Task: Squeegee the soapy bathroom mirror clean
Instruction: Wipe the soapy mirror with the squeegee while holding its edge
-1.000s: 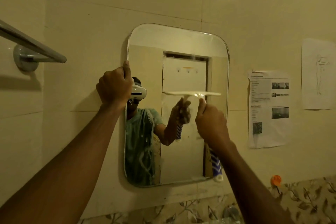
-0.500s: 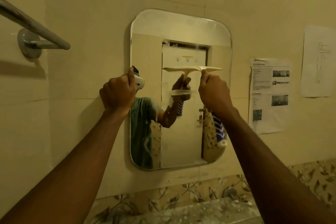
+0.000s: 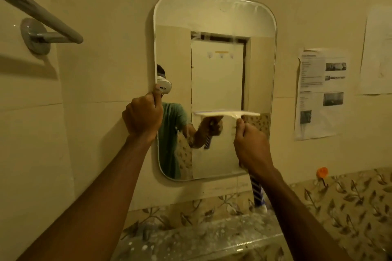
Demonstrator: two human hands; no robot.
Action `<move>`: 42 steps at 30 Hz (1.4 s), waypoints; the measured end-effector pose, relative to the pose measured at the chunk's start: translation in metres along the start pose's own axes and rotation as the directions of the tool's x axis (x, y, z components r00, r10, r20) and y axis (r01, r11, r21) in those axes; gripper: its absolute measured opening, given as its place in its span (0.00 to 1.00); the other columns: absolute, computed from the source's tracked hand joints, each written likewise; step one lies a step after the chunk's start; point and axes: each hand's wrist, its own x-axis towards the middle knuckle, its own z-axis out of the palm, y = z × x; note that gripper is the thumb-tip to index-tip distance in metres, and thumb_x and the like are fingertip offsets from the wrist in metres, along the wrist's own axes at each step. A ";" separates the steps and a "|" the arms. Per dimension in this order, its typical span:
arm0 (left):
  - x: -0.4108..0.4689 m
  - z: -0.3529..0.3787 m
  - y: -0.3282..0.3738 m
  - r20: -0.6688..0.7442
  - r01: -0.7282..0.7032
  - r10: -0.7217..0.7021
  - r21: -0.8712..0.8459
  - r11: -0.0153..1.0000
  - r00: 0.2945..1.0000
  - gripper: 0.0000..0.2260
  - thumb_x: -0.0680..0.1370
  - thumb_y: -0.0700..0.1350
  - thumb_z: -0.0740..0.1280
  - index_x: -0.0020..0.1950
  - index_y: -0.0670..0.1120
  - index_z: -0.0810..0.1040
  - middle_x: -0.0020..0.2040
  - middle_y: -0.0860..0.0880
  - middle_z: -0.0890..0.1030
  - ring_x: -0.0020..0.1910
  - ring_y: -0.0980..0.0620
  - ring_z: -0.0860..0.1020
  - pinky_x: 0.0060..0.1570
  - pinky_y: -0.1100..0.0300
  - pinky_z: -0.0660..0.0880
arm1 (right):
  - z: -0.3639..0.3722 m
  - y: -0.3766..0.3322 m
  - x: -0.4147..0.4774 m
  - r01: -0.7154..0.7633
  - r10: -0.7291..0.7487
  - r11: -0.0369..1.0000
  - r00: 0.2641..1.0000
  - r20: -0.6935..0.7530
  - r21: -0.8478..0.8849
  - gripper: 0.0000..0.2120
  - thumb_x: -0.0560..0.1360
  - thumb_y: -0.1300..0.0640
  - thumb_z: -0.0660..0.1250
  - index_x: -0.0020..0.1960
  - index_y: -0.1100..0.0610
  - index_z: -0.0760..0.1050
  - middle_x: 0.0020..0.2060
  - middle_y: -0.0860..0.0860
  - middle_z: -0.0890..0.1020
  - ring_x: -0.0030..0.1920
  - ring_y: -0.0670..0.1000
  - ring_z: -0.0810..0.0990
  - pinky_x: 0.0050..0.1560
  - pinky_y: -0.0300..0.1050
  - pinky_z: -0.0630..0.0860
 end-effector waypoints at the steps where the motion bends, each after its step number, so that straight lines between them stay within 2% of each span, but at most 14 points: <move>1: 0.000 -0.001 0.001 0.011 0.015 -0.015 0.001 1.000 1.000 0.27 0.83 0.55 0.52 0.36 0.40 0.79 0.28 0.43 0.76 0.26 0.45 0.73 0.30 0.60 0.65 | -0.006 -0.006 0.010 0.027 -0.027 1.000 1.000 -0.008 0.010 0.23 0.84 0.49 0.48 0.37 0.54 0.72 0.29 0.50 0.77 0.29 0.49 0.76 0.28 0.42 0.70; 6: -0.001 -0.001 0.002 0.051 0.025 -0.025 -0.008 1.000 0.998 0.28 0.84 0.57 0.50 0.36 0.40 0.77 0.28 0.47 0.72 0.27 0.47 0.73 0.29 0.60 0.65 | -0.023 -0.030 0.062 0.053 -0.050 0.998 0.997 -0.066 0.043 0.22 0.84 0.48 0.48 0.40 0.55 0.73 0.29 0.49 0.75 0.27 0.46 0.73 0.27 0.40 0.67; 9: -0.002 0.000 0.002 0.062 0.044 -0.042 -0.024 0.999 0.997 0.27 0.84 0.56 0.51 0.40 0.39 0.79 0.30 0.47 0.72 0.29 0.50 0.71 0.29 0.62 0.61 | -0.015 -0.019 0.055 0.049 -0.048 0.999 0.997 -0.054 0.016 0.22 0.84 0.47 0.47 0.41 0.55 0.73 0.29 0.49 0.75 0.27 0.46 0.74 0.27 0.40 0.66; 11: -0.003 0.000 0.001 0.070 0.058 -0.055 -0.029 0.998 0.996 0.27 0.83 0.56 0.51 0.43 0.39 0.80 0.33 0.45 0.76 0.31 0.50 0.71 0.31 0.61 0.62 | -0.005 -0.003 0.036 0.036 -0.036 0.999 0.999 -0.028 -0.010 0.23 0.84 0.47 0.47 0.42 0.56 0.74 0.28 0.49 0.75 0.27 0.46 0.74 0.26 0.39 0.64; 13: -0.002 -0.001 0.000 0.077 0.045 -0.041 -0.045 0.998 0.996 0.26 0.83 0.56 0.51 0.46 0.39 0.80 0.37 0.41 0.81 0.33 0.46 0.76 0.33 0.60 0.65 | 0.004 0.013 0.013 0.013 -0.013 0.999 1.000 -0.016 -0.033 0.23 0.84 0.46 0.47 0.41 0.55 0.74 0.28 0.49 0.75 0.29 0.47 0.75 0.26 0.40 0.64; 16: -0.002 -0.005 0.000 0.096 0.027 -0.021 -0.067 0.997 0.995 0.25 0.84 0.55 0.52 0.48 0.38 0.80 0.40 0.39 0.82 0.38 0.40 0.79 0.34 0.57 0.66 | 0.011 0.029 -0.021 -0.063 0.064 0.997 0.998 0.008 -0.032 0.21 0.84 0.47 0.47 0.40 0.54 0.71 0.29 0.48 0.74 0.29 0.46 0.73 0.27 0.40 0.63; 20: -0.003 -0.003 -0.004 0.127 -0.002 0.020 -0.144 0.990 0.992 0.23 0.84 0.53 0.53 0.47 0.39 0.80 0.39 0.40 0.81 0.35 0.46 0.76 0.33 0.57 0.68 | 0.010 0.034 -0.044 -0.137 0.139 0.990 0.989 0.053 -0.045 0.21 0.84 0.47 0.47 0.38 0.52 0.70 0.31 0.48 0.76 0.31 0.45 0.74 0.30 0.43 0.73; 22: -0.004 -0.002 -0.009 0.109 -0.007 0.025 -0.158 0.987 0.994 0.23 0.84 0.54 0.53 0.47 0.39 0.79 0.40 0.40 0.82 0.37 0.43 0.79 0.33 0.56 0.71 | 0.005 0.028 -0.035 -0.101 0.102 0.995 0.994 0.050 -0.020 0.23 0.84 0.48 0.47 0.38 0.55 0.72 0.30 0.50 0.76 0.29 0.47 0.73 0.28 0.43 0.71; 25: -0.005 -0.001 -0.006 0.108 0.002 0.015 -0.156 0.988 0.994 0.23 0.84 0.53 0.53 0.47 0.39 0.79 0.40 0.39 0.82 0.37 0.43 0.78 0.33 0.57 0.68 | -0.004 0.006 -0.001 -0.008 0.007 0.998 1.000 0.003 0.070 0.24 0.84 0.48 0.48 0.39 0.58 0.74 0.30 0.54 0.77 0.28 0.48 0.72 0.30 0.46 0.72; 27: -0.005 -0.001 -0.005 0.112 -0.007 0.022 -0.139 0.990 0.993 0.23 0.84 0.53 0.52 0.48 0.38 0.79 0.42 0.38 0.82 0.39 0.41 0.79 0.35 0.57 0.68 | -0.007 -0.009 0.018 0.047 -0.047 0.998 0.999 -0.021 0.029 0.25 0.84 0.47 0.47 0.39 0.59 0.74 0.28 0.51 0.75 0.27 0.47 0.72 0.28 0.44 0.70; 29: -0.004 -0.001 -0.007 0.111 -0.026 0.038 -0.107 0.994 0.993 0.24 0.84 0.54 0.51 0.51 0.38 0.79 0.45 0.37 0.82 0.43 0.37 0.80 0.37 0.55 0.69 | -0.002 -0.013 0.020 0.054 -0.055 0.998 0.998 -0.028 -0.032 0.23 0.84 0.48 0.47 0.38 0.56 0.71 0.27 0.47 0.72 0.27 0.44 0.70 0.27 0.39 0.63; 32: -0.002 -0.001 -0.009 0.115 -0.023 0.034 -0.098 0.995 0.993 0.24 0.84 0.54 0.51 0.51 0.39 0.80 0.45 0.37 0.82 0.43 0.38 0.80 0.37 0.57 0.68 | 0.015 0.009 -0.009 0.051 -0.051 0.999 0.999 -0.018 -0.016 0.20 0.84 0.49 0.47 0.39 0.52 0.70 0.27 0.46 0.72 0.26 0.42 0.70 0.25 0.36 0.61; 37: -0.002 -0.002 -0.009 0.113 -0.027 0.041 -0.130 0.991 0.993 0.24 0.84 0.54 0.51 0.50 0.39 0.80 0.44 0.38 0.83 0.42 0.39 0.80 0.36 0.54 0.71 | 0.036 0.049 -0.064 -0.102 0.102 0.995 0.995 0.023 0.008 0.20 0.84 0.47 0.48 0.40 0.52 0.70 0.29 0.47 0.74 0.29 0.44 0.73 0.26 0.40 0.63; 42: -0.003 -0.005 -0.008 0.133 -0.015 0.036 -0.153 0.988 0.990 0.22 0.84 0.53 0.52 0.52 0.40 0.80 0.45 0.39 0.83 0.43 0.41 0.81 0.36 0.57 0.70 | 0.031 0.060 -0.084 -0.148 0.148 0.989 0.986 0.081 -0.004 0.20 0.83 0.48 0.49 0.37 0.51 0.69 0.29 0.49 0.76 0.29 0.50 0.75 0.26 0.42 0.68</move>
